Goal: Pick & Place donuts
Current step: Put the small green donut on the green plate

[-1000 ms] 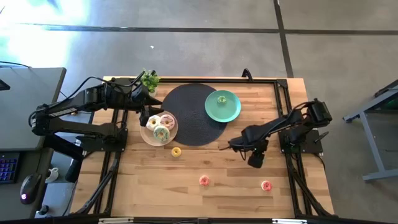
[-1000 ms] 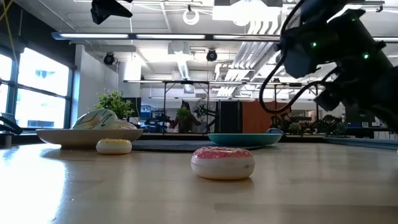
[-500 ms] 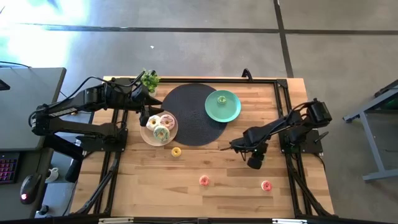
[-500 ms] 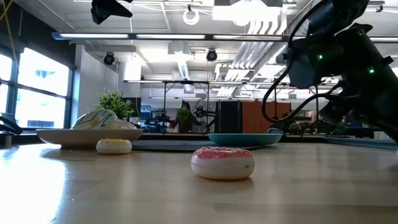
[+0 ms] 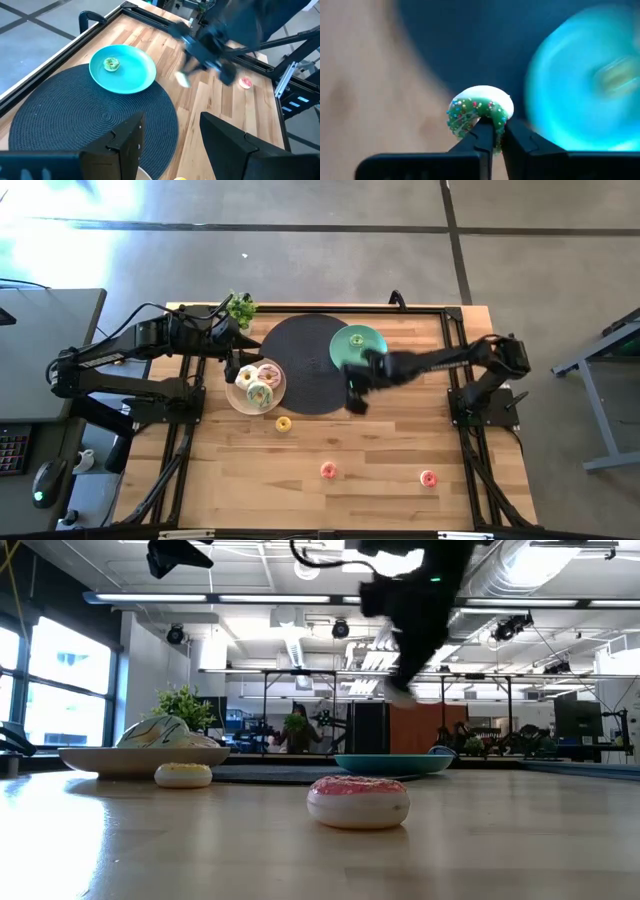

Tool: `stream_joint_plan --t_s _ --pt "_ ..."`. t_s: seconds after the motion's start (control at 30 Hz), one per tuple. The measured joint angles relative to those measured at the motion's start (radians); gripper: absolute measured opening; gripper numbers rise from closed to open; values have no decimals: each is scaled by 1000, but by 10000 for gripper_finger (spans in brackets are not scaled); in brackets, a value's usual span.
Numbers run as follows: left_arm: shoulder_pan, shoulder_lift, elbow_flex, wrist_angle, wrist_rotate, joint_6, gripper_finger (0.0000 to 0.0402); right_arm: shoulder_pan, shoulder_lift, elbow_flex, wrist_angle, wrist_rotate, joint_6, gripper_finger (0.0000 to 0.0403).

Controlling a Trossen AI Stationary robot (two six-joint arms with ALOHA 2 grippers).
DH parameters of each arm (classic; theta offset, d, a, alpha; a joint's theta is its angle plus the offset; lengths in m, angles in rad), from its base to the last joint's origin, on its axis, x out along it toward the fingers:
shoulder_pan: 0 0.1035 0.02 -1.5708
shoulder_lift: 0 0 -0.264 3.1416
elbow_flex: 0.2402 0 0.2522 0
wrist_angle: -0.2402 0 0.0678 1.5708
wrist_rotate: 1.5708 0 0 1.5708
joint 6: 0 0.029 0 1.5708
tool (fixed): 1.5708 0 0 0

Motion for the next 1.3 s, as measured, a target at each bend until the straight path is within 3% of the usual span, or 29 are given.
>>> stream_joint_plan --t_s 0.07,0.33,0.5,0.73,1.03,1.3 --pt "0 0 0 0 0 0 191 -74 0 20 69 30 -43 9" --pt "0 0 0 -2 1 0 191 -397 0 -83 142 -54 -96 15" --pt "0 0 0 -2 1 0 191 -504 0 -197 252 -153 -181 6" --pt "0 0 0 -1 1 0 191 -548 1 -328 490 -164 -197 62" --pt "0 0 0 -1 0 0 191 -541 1 -342 373 -188 -191 144" --pt "0 0 0 -1 -7 0 191 -520 1 -342 314 -200 -167 153"
